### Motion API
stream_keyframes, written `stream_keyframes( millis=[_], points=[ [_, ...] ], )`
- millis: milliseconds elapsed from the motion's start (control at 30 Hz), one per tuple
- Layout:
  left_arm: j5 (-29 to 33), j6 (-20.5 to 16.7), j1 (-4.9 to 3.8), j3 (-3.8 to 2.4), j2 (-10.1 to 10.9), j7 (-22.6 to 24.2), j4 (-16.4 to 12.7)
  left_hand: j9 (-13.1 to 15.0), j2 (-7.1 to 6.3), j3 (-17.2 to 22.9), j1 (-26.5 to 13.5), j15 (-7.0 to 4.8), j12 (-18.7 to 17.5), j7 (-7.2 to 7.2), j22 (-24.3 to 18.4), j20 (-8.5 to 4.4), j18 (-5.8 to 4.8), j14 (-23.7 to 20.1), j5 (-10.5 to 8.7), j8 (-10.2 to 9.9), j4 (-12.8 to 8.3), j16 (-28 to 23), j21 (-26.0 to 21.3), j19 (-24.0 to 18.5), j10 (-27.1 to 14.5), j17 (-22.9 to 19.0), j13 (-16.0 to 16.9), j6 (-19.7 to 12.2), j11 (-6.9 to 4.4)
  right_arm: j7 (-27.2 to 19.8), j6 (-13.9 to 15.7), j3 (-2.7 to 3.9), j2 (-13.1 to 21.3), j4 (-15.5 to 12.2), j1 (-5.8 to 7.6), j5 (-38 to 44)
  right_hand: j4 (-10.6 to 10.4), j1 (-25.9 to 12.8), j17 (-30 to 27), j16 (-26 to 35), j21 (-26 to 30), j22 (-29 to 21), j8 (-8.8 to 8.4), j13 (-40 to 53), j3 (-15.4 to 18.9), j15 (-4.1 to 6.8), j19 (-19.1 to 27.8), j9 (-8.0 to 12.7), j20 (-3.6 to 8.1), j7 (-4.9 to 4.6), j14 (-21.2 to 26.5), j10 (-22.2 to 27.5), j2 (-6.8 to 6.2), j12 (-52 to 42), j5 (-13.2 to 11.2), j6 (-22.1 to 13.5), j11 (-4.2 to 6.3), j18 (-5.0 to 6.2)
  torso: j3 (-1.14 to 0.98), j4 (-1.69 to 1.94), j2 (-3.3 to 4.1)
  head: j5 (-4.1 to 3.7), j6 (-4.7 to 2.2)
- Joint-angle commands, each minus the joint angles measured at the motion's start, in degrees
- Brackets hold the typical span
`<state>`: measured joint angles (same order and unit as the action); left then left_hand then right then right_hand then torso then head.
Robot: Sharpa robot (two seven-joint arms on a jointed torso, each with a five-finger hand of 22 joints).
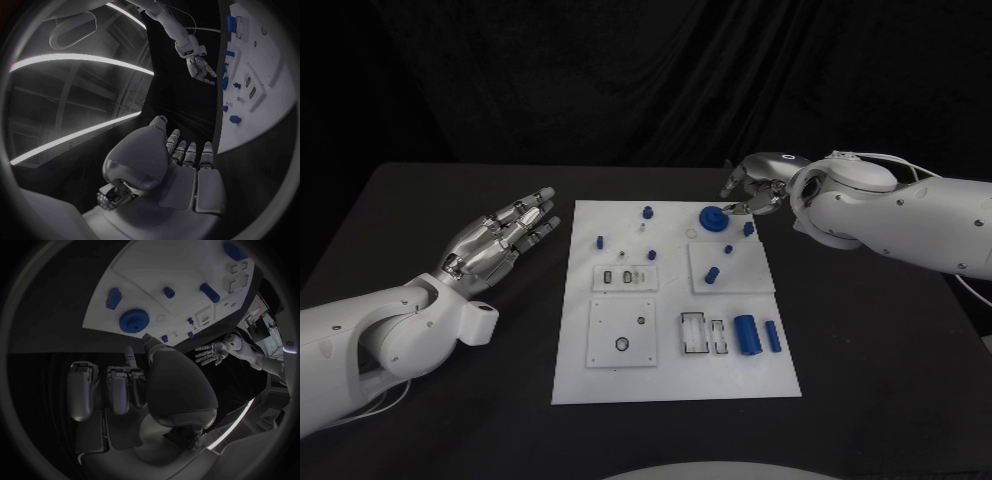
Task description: Assemble the parts on the task board
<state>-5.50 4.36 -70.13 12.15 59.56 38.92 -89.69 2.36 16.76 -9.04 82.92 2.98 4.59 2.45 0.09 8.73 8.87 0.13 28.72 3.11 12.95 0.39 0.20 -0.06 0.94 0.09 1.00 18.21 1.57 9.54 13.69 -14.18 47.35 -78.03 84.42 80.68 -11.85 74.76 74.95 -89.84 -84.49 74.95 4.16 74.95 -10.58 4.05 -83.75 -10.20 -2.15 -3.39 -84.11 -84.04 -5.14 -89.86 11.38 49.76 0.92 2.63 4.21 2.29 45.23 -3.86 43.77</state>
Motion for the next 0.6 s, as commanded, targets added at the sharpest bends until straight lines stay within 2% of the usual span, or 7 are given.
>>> stream_keyframes(
  millis=[33, 100, 133, 200, 333, 400, 600],
  points=[
    [0.0, 0.8, 0.06, -0.04, -0.1, 11.3, 0.0, 0.0, -0.09, 0.3, 0.4, 0.44, -0.2, -0.10, -0.1, 0.33, 0.83, -0.1, 0.06, 0.0, 0.1, -0.4, -0.2, 0.1, 0.0, -0.1, -0.1, -0.5, 0.34, 2.4, -0.7, 0.03, -0.3, 0.2, -0.44, 1.3, 0.0, -0.3, 15.1, -0.2, -0.1, 8.6, -0.39, 15.1, 0.6, 0.37, -1.1, 0.2, 0.09, -0.01, -5.9, -6.0, 0.12, -0.1, -0.3, -0.9, 0.39, -0.55, -0.06, -0.19, 0.04, 0.20, 0.30],
    [0.0, 0.8, 0.06, -0.04, -0.1, 11.3, 0.0, 0.0, -0.09, 0.3, 0.4, 0.44, -0.2, -0.10, -0.1, 0.33, 0.83, -0.1, 0.06, 0.0, 0.1, -0.4, -0.2, 0.1, 0.0, -0.1, -0.1, -0.5, 0.34, 2.3, -0.4, 0.03, -0.5, 0.4, -0.74, 1.4, 0.1, -0.2, 15.1, -0.2, -0.2, 8.8, -0.50, 15.1, 0.7, 0.41, -1.2, 0.4, 0.11, 0.09, -5.9, -6.0, 0.11, -0.1, -0.4, -1.4, 0.45, -0.60, -0.05, -0.02, 0.09, 0.05, 0.32],
    [0.0, 0.8, 0.06, -0.04, -0.1, 11.3, 0.1, 0.0, -0.09, 0.3, 0.4, 0.44, -0.2, -0.10, -0.1, 0.33, 0.83, -0.1, 0.06, 0.0, 0.1, -0.4, -0.2, 0.1, 0.0, -0.1, -0.1, -0.5, 0.34, 2.2, -0.2, 0.03, -0.7, 0.5, -0.93, 1.4, 0.2, -0.1, 15.1, -0.2, -0.2, 8.8, -0.52, 15.1, 0.7, 0.43, -1.2, 0.5, 0.13, 0.13, -5.9, -6.0, 0.03, -0.1, -0.6, -1.6, 0.48, -0.60, -0.12, 0.04, 0.15, -0.02, 0.30],
    [0.0, 0.8, 0.07, -0.04, -0.1, 11.2, 0.1, 0.0, -0.09, 0.3, 0.4, 0.44, -0.2, -0.10, -0.1, 0.33, 0.83, -0.1, 0.06, 0.0, 0.1, -0.4, -0.2, 0.1, 0.0, -0.1, -0.1, -0.5, 0.34, 2.2, 0.2, 0.03, -0.9, 0.6, -1.13, 1.5, 0.6, 0.3, 15.1, -0.2, -0.2, 8.8, -0.53, 15.1, 0.8, 0.49, -1.1, 0.7, 0.17, 0.27, -5.9, -6.0, -0.08, -0.1, -1.0, -2.2, 0.59, -0.59, -0.15, 0.05, 0.19, 0.03, 0.32],
    [0.0, 1.0, 0.07, -0.04, -0.2, 11.1, 0.2, 0.0, -0.12, 0.4, 0.4, 0.49, -0.2, -0.16, -0.1, 0.36, 0.82, -0.1, 0.04, 0.0, 0.1, -0.4, -0.2, 0.1, 0.0, -0.1, -0.1, -0.5, 0.35, 2.0, 0.4, 0.03, -1.5, 0.9, -1.48, 1.5, 1.3, 1.4, 15.1, -0.2, 0.0, 8.7, -0.53, 15.1, 0.9, 0.41, -0.9, 1.1, 0.14, 0.07, -5.9, -6.0, -0.03, -0.1, -1.3, -3.6, 0.45, -0.51, -0.05, 0.05, 0.18, 0.02, 0.41],
    [0.0, 1.1, 0.08, -0.04, -0.2, 11.1, 0.3, 0.0, -0.12, 0.4, 0.4, 0.49, -0.2, -0.16, -0.1, 0.36, 0.82, -0.1, 0.04, 0.0, 0.1, -0.4, -0.2, 0.1, 0.0, -0.1, -0.1, -0.5, 0.35, 2.1, 0.3, 0.03, -1.9, 1.2, -1.63, 1.6, 2.4, 2.9, 15.1, -0.2, 0.1, 8.7, -0.43, 15.1, 0.6, 0.31, -0.8, 1.6, 0.04, 0.02, -5.9, -6.0, 0.27, -0.1, 0.0, -5.0, 0.38, -0.50, -0.04, 0.00, 0.16, -0.03, 0.46],
    [0.0, 1.4, 0.10, -0.04, -0.3, 10.9, 0.4, 0.0, -0.14, 0.5, 0.4, 0.56, -0.2, -0.18, -0.1, 0.40, 0.80, -0.1, 0.06, 0.0, 0.1, -0.4, -0.2, 0.1, 0.0, -0.1, -0.1, -0.5, 0.36, 2.6, -0.1, 0.04, -2.8, 1.9, -1.97, 1.6, 3.8, 4.6, 15.1, -0.2, 0.6, 8.3, -0.52, 15.1, 0.3, 0.33, -0.3, 2.1, 0.02, 0.22, -5.9, -6.0, 0.51, -0.1, 1.1, -6.8, 0.47, -0.31, 0.01, -0.03, 0.07, -0.09, 0.61]
  ],
)
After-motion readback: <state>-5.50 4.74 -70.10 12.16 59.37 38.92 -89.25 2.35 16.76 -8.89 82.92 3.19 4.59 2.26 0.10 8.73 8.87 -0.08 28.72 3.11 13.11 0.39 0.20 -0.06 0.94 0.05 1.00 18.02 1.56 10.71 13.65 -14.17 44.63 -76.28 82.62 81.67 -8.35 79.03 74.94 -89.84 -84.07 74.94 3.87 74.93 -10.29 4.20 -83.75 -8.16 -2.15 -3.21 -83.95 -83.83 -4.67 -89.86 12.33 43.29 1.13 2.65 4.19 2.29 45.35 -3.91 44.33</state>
